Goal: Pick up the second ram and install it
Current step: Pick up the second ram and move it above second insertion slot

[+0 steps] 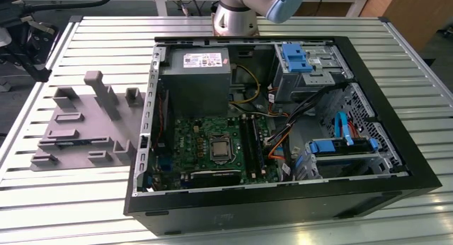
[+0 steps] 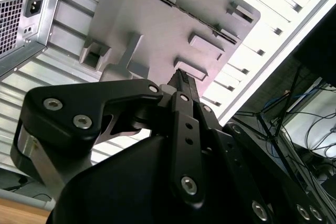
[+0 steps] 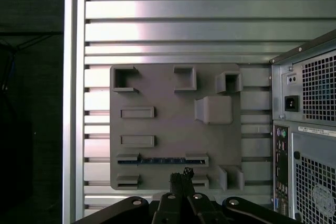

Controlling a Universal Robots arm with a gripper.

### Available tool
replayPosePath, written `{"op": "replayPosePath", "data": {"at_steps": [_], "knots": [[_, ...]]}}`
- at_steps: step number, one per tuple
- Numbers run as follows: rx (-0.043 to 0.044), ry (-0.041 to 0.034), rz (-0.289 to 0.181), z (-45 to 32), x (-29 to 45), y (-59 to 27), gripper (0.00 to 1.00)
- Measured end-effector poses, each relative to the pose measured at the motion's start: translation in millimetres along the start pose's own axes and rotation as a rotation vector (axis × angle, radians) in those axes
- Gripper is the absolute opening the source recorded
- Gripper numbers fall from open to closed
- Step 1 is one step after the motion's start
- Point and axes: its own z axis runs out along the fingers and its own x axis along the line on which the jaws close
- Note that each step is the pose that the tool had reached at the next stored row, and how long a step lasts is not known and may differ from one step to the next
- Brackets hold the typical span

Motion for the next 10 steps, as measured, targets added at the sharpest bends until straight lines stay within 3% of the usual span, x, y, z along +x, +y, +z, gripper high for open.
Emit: {"op": "replayPosePath", "data": {"at_steps": [4,10], "knots": [[0.0001,0.0006,-0.012,0.0,0.1,0.0,0.11],[0.0010,0.0051,-0.121,0.7,0.1,0.0,0.11]]}}
